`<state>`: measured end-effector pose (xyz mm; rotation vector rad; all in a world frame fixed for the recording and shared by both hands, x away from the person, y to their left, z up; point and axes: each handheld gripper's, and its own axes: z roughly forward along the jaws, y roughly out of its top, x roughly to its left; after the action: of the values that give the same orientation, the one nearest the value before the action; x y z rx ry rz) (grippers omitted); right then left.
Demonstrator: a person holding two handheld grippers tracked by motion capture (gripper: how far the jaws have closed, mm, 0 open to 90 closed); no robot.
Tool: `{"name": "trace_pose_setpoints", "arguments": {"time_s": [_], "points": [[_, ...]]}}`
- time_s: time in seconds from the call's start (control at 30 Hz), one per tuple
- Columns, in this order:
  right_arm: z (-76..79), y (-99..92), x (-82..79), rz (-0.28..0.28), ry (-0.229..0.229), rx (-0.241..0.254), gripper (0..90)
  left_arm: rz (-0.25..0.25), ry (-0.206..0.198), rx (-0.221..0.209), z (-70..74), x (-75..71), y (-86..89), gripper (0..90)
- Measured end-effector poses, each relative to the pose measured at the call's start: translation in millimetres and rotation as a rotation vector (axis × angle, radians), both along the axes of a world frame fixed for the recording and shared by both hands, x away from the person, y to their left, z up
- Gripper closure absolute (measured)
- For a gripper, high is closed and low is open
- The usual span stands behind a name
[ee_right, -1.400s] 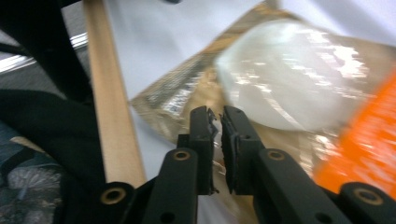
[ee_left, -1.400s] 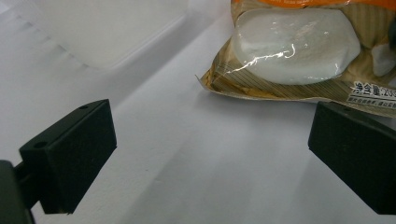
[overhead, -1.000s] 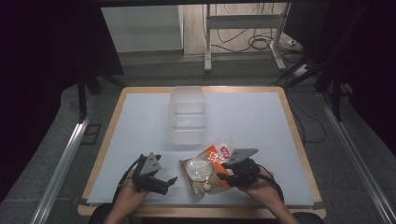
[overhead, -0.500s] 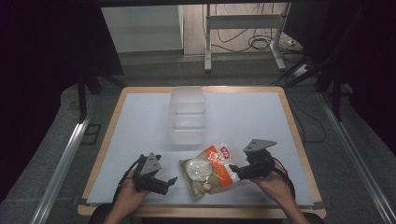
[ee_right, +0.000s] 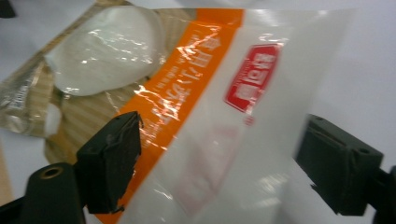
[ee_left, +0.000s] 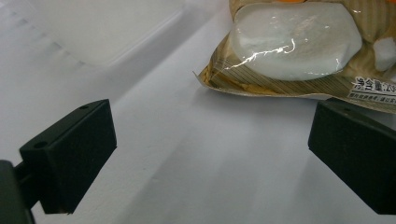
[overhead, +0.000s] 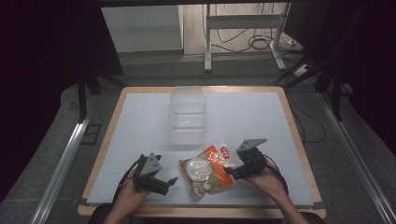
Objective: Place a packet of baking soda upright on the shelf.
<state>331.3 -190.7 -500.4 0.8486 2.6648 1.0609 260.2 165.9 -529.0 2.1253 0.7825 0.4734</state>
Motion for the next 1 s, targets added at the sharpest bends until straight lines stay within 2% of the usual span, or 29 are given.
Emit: {"name": "trace_pose_setpoints", "arguments": {"time_s": [0.03,0.17,0.27,0.33,0.37,0.47,0.53,0.57,0.6,0.67,0.7,0.73,0.77,0.8,0.9,1.0], "points": [[0.0,0.0,0.0,0.0,0.0,0.0,17.9,0.0,0.0,0.0,0.0,0.0,0.0,1.1],[-6.2,7.7,4.6,0.038,0.047,0.03,22.0,-0.003,0.0,0.006,-0.1,0.3,-0.2,1.1],[-7.2,10.0,5.4,0.043,0.056,0.036,23.8,-0.005,0.001,0.006,-0.2,0.3,-0.3,1.1],[-9.6,14.3,8.6,0.064,0.094,0.061,27.6,-0.005,0.001,0.009,-0.4,0.3,-0.7,1.1],[-9.6,14.3,8.6,0.064,0.094,0.061,27.6,-0.005,0.001,0.009,-0.4,0.3,-0.7,1.1],[-12.2,20.2,11.3,0.086,0.131,0.084,33.1,-0.005,0.001,0.009,-0.4,0.3,-0.8,1.1],[-12.4,24.0,12.4,0.099,0.14,0.094,40.2,-0.005,0.001,0.01,-0.5,0.3,-0.9,1.1],[-11.5,27.5,12.1,0.114,0.14,0.097,48.8,-0.005,-0.001,0.01,-0.4,0.2,-0.9,1.1],[-11.5,27.5,12.1,0.114,0.14,0.097,48.8,-0.005,-0.001,0.01,-0.4,0.2,-0.9,1.1],[-10.2,29.6,11.2,0.118,0.121,0.084,59.9,-0.004,-0.001,0.01,-0.3,0.1,-0.8,1.1],[-9.1,31.1,10.8,0.093,0.119,0.056,75.1,-0.004,-0.002,0.008,-0.1,0.1,-0.5,1.1],[-8.7,31.3,10.4,0.089,0.114,0.048,80.9,-0.003,-0.004,0.008,0.1,0.1,-0.4,1.1],[-8.7,31.3,10.4,0.089,0.114,0.048,80.9,-0.003,-0.004,0.008,0.1,0.1,-0.4,1.1],[-6.7,31.5,8.3,0.09,0.096,0.026,87.8,-0.003,-0.005,0.006,0.2,0.0,-0.3,1.1],[-3.6,31.7,6.2,0.089,0.089,0.029,88.3,-0.001,-0.007,0.005,0.4,0.0,0.0,1.1],[4.1,30.4,3.7,0.091,0.083,0.057,88.5,-0.002,-0.007,0.005,0.6,-0.3,-0.1,1.1]]}}
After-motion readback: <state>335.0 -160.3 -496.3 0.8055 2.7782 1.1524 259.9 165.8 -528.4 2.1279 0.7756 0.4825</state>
